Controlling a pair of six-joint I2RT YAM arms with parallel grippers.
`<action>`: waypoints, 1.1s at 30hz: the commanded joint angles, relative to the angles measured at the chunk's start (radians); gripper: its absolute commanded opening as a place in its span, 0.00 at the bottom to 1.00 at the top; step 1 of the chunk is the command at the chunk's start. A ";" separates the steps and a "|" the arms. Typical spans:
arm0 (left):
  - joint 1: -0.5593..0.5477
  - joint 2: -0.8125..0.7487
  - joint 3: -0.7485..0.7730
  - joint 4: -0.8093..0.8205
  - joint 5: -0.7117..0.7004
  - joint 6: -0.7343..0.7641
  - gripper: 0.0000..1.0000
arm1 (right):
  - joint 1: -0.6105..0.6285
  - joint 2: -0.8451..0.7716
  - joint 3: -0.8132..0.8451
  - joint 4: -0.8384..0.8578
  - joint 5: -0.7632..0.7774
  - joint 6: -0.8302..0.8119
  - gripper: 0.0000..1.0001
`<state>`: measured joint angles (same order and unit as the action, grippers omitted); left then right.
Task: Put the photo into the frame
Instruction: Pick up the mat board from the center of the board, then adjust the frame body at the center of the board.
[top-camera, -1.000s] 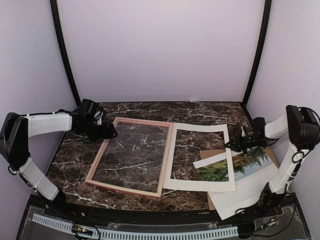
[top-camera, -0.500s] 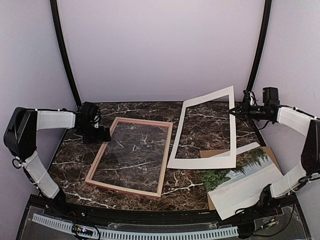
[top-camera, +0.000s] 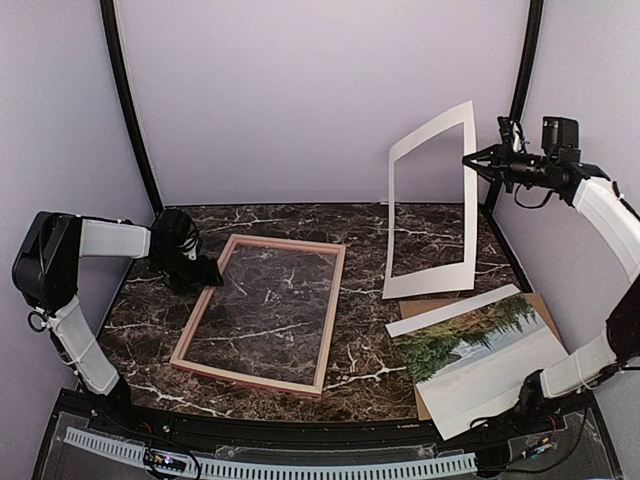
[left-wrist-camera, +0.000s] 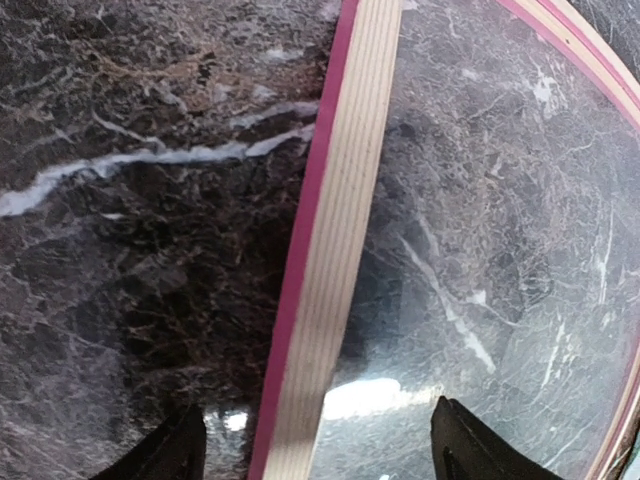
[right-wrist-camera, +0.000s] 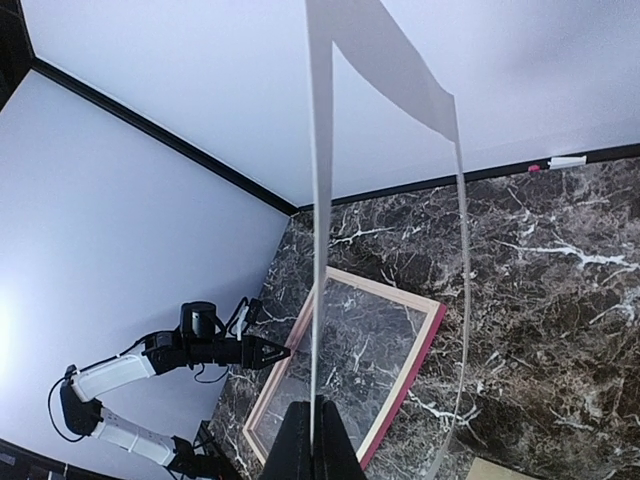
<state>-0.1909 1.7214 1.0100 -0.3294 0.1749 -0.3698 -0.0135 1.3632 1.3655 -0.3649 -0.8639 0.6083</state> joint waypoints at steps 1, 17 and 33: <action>-0.006 -0.029 -0.065 0.049 0.120 -0.048 0.77 | 0.048 0.022 0.100 -0.018 0.020 0.046 0.00; -0.191 -0.261 -0.232 0.107 0.205 -0.210 0.70 | 0.297 0.192 0.322 0.024 0.072 0.130 0.00; -0.026 -0.524 -0.106 -0.051 -0.232 -0.083 0.87 | 0.660 0.340 0.225 0.389 0.067 0.392 0.00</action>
<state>-0.2302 1.2545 0.8761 -0.3096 0.0864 -0.5014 0.6373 1.6848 1.6665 -0.1440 -0.7944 0.9150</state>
